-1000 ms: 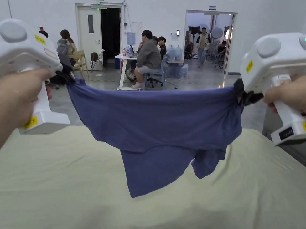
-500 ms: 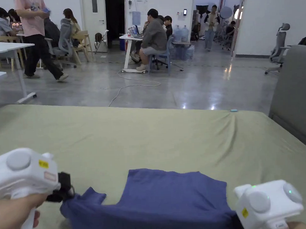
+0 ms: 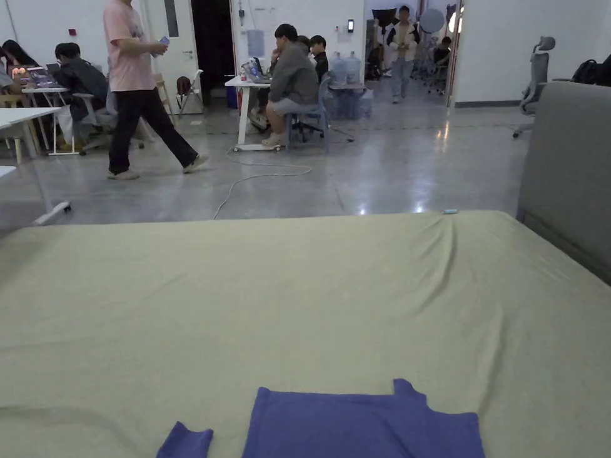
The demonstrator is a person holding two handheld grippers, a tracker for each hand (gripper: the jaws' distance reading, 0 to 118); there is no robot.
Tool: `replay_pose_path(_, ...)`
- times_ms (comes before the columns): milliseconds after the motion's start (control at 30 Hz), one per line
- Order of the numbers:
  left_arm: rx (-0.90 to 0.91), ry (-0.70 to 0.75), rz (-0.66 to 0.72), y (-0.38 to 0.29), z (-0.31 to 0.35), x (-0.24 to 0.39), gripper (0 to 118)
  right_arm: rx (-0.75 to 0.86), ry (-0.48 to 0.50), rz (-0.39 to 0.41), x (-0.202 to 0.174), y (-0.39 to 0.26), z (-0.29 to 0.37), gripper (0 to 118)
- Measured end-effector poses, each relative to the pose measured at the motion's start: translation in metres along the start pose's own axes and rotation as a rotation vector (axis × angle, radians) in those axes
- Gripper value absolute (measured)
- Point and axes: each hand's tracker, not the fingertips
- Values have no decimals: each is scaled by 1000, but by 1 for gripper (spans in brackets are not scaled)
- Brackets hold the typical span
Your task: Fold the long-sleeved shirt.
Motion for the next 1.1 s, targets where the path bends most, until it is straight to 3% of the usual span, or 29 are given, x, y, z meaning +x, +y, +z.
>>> replay_pose_path(167, -68, 41, 37, -22, -54, -24, 0, -47, 2, -24, -6, -14, -44, 5)
replay_pose_path(300, -40, 2, 162, -20, -55, -32, 3, -11, 68, -135, 10, -20, -36, 21)
replay_pose_path(333, -40, 12, 161, -18, -50, -29, 17, -17, 84, -173, 14, -20, -29, 35)
replay_pose_path(367, -21, 23, 146, -18, -42, -25, 53, -24, 121, -189, 21, -19, -20, 63)
replay_pose_path(400, 48, 69, 108, -18, -25, -20, 101, -38, 154, -229, 30, -22, -9, 95)
replay_pose_path(433, 113, 77, 80, -21, -8, -9, 117, 2, 139, -268, 37, -26, 9, 101)
replay_pose_path(467, 187, 69, 52, -25, 7, -3, 118, 93, 143, -302, 43, -30, 29, 101)
replay_pose_path(567, 396, 25, 17, -47, 47, 24, 118, 298, 208, -410, 55, -46, 83, 101)
replay_pose_path(633, 331, -29, -20, -58, 47, 45, 114, 322, 263, -492, 52, -55, 94, 101)
replay_pose_path(667, 217, -77, -36, -64, 43, 55, 92, 284, 297, -512, 49, -58, 91, 94)
replay_pose_path(700, 179, -124, -40, -75, 33, 66, 27, 244, 319, -507, 45, -62, 88, 57)
replay_pose_path(733, 186, -171, -57, -82, 28, 76, 0, 218, 306, -465, 38, -65, 82, 23)
replay_pose_path(767, 169, -187, -81, -87, 22, 86, 0, 197, 259, -428, 31, -66, 79, 5)
replay_pose_path(833, 135, -126, -151, -92, 10, 109, 0, 163, 127, -342, 11, -67, 67, 0)
replay_pose_path(900, 147, -188, -180, -76, 5, 125, 0, 151, 143, -278, 0, -66, 61, 0)
replay_pose_path(1000, 258, -215, -162, -20, 2, 146, 1, 160, 243, -317, 1, -59, 57, 0)
replay_pose_path(1033, 307, -175, -183, 3, -2, 154, 28, 161, 249, -323, 4, -56, 59, 0)
replay_pose_path(1100, 351, -100, -219, 57, -23, 170, 118, 173, 245, -325, 5, -52, 62, 0)
